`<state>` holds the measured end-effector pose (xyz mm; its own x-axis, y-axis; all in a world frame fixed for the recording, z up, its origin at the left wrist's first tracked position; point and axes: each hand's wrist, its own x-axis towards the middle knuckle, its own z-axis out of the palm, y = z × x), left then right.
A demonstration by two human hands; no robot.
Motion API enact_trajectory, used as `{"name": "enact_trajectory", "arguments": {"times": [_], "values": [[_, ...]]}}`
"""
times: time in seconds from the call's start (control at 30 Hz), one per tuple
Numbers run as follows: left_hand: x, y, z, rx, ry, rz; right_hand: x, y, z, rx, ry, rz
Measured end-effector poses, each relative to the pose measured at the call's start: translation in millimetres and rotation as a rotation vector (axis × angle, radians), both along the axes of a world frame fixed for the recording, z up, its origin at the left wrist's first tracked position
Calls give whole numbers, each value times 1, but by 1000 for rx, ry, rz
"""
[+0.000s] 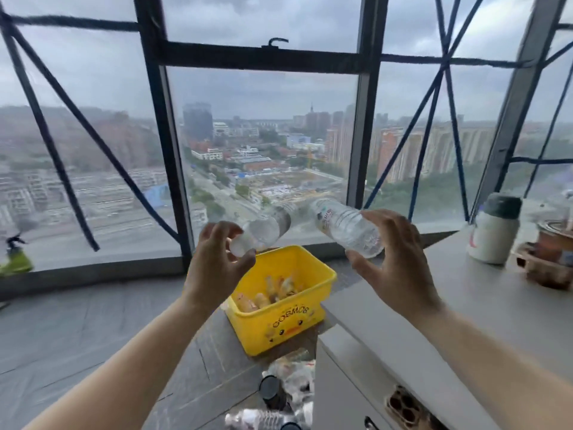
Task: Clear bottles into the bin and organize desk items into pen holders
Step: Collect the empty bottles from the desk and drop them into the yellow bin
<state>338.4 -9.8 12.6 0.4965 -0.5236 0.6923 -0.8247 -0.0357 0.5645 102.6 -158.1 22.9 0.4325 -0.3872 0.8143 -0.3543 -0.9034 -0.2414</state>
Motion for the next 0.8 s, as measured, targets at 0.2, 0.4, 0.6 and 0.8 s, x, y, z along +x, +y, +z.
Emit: {"name": "enact_trajectory", "arguments": {"times": [0.2, 0.4, 0.6, 0.8], "values": [[64, -4, 2, -36, -35, 14, 71, -12, 3, -17, -33, 49], [109, -26, -1, -107, -88, 53, 126, -35, 5, -37, -78, 36], [148, -62, -15, -89, -95, 28, 171, -61, -12, -62, -83, 18], [209, -152, -23, 292, -44, 74, 255, -128, -30, 193, 273, -159]]}}
